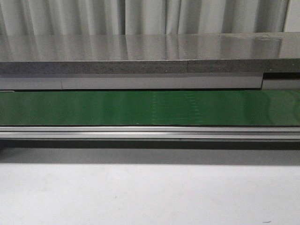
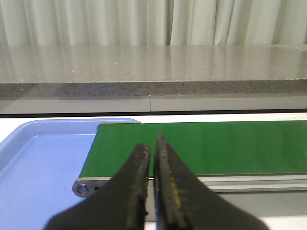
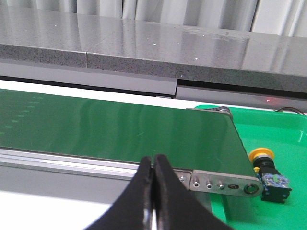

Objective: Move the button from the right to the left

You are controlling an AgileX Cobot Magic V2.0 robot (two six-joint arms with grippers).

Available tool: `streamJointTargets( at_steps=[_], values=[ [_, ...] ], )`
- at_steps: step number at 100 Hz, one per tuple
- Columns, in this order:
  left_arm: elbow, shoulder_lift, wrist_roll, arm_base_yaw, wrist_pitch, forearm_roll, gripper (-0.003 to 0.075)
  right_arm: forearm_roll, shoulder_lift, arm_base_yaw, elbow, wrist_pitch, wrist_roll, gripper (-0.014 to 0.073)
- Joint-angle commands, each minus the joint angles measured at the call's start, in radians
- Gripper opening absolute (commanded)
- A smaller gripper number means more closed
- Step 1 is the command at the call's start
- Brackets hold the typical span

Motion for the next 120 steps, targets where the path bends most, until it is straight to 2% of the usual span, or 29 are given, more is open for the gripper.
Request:
streamJointTargets(
  at_steps=[1,65,98,110,120],
  values=[
    [0.04,-0.035,-0.009,-0.007,-0.079,-0.01,0.0005,-0.01,-0.018,-0.005,0.0,-0.082,-0.002,-0.0068],
    [0.04,-0.035,-0.009,-0.007,-0.079,-0.01,0.0005,-0.01,-0.018,-0.005,0.0,-0.082,-0.002,-0.0068],
    [0.04,-0.035,-0.009,-0.007,-0.079,-0.01,0.0005,-0.01,-0.018,-0.005,-0.013,-0.233,-0.002,-0.0068],
    [0.04,-0.035,-0.009,-0.007,-0.079,-0.01,0.0005,-0.01,-0.018,-0.005,-0.073,-0.154,-0.002,-0.0068],
    [0.04,-0.035,-0.009,-0.007,-0.079,-0.01,0.0005,-0.009,-0.011,-0.005,-0.171,0.011,-0.002,-0.0068]
  ],
)
